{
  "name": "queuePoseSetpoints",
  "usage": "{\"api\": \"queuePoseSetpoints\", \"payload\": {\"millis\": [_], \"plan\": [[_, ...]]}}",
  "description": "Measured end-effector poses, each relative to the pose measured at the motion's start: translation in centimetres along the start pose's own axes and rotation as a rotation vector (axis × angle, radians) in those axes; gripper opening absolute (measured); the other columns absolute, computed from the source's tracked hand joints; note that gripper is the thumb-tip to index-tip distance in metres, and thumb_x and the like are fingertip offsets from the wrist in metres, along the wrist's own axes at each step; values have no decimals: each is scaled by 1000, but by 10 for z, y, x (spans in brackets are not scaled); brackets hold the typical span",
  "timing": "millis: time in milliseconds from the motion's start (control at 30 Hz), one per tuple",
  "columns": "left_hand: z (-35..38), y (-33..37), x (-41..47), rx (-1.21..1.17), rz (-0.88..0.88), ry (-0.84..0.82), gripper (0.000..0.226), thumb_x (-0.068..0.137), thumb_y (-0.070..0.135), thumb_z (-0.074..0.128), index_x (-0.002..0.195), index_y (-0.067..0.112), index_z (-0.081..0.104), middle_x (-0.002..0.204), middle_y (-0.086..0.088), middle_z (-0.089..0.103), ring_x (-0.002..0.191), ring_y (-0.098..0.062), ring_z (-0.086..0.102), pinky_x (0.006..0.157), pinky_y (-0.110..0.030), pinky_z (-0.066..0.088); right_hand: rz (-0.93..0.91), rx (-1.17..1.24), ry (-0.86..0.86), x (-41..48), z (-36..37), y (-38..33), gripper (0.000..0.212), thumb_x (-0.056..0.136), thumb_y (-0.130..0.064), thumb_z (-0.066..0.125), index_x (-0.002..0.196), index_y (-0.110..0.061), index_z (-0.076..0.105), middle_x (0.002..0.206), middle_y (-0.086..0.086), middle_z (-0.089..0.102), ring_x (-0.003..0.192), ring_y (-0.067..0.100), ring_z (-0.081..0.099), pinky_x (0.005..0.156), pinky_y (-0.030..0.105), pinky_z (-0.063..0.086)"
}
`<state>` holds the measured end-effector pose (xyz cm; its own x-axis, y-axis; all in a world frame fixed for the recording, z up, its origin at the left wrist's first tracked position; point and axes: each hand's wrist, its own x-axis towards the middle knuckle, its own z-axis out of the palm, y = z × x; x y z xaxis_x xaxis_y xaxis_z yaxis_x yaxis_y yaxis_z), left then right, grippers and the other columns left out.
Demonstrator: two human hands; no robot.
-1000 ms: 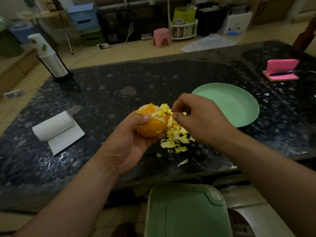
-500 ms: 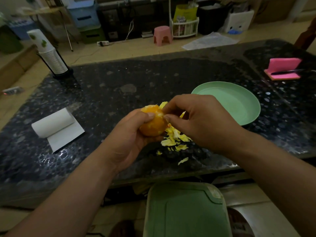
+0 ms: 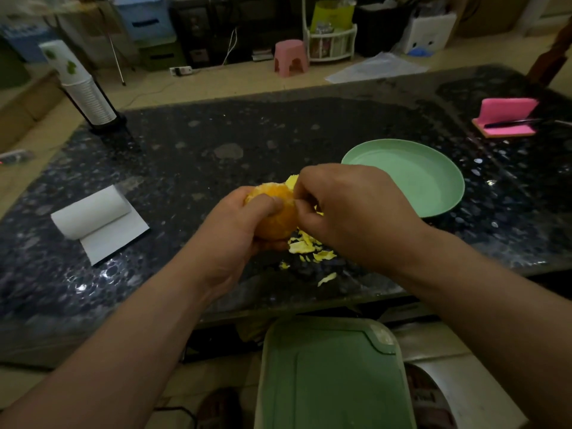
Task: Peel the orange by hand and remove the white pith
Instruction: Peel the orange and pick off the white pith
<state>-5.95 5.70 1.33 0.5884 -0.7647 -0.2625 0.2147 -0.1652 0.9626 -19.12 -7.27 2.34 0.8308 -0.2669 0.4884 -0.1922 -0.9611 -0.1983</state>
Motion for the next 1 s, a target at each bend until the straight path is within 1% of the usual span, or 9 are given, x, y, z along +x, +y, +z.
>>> {"api": "queuePoseSetpoints", "payload": {"millis": [100,233,300,400,533,667,733,800,1000], "plan": [[-1,0,0,-27,16,-18,19,100,17,61,117,9,63,112,-15,66,92,-25,69,67,-35,60,27,58,63,-1,2,2,7,93,-25,63,88,-22,65,75,-7,61,65,16,54,57,37,49],[-5,0,0,-79,22,-53,44,80,28,66,119,8,65,116,-19,69,92,-27,70,65,-34,60,86,225,52,-2,0,9,3,95,-22,68,92,-23,70,77,-13,64,67,9,57,60,27,47],[-6,-1,0,-113,14,-56,39,82,26,66,117,10,66,119,-22,69,91,-29,70,62,-34,59,140,337,12,-4,-2,14,4,95,-21,70,96,-24,72,79,-13,67,71,8,62,61,24,49],[-7,-1,1,-126,10,-48,36,85,25,67,117,10,65,122,-24,68,91,-30,70,61,-33,59,134,382,-35,-6,-5,15,7,97,-24,72,103,-26,74,84,-14,70,75,5,65,64,20,51],[-9,-1,1,-56,7,-45,50,79,32,67,123,10,64,125,-21,67,97,-31,71,65,-33,59,82,302,-39,-5,-6,15,9,98,-30,72,105,-25,73,88,-13,70,77,6,64,69,29,56],[-7,-3,1,66,14,-16,41,87,33,71,123,14,62,121,-17,67,99,-32,73,69,-34,59,-12,138,-39,-4,-4,11,10,98,-32,65,100,-24,70,85,-8,67,73,13,60,63,40,54],[-5,-3,1,112,20,1,39,90,32,72,123,15,61,120,-17,68,99,-31,73,70,-35,59,-44,73,-48,-2,-4,8,15,98,-34,59,96,-23,68,83,-5,66,70,18,58,61,41,52],[-5,-3,2,164,35,15,51,79,39,70,124,17,61,118,-16,69,98,-30,74,68,-35,60,-60,23,-44,0,-2,5,17,96,-33,55,90,-21,65,79,-3,63,67,21,57,57,41,50],[-8,-5,3,254,82,6,54,75,42,65,124,20,61,121,-15,67,101,-31,73,73,-42,65,-11,69,-10,0,4,1,11,91,-25,63,82,-22,58,73,-5,57,64,19,51,53,35,42]]}}
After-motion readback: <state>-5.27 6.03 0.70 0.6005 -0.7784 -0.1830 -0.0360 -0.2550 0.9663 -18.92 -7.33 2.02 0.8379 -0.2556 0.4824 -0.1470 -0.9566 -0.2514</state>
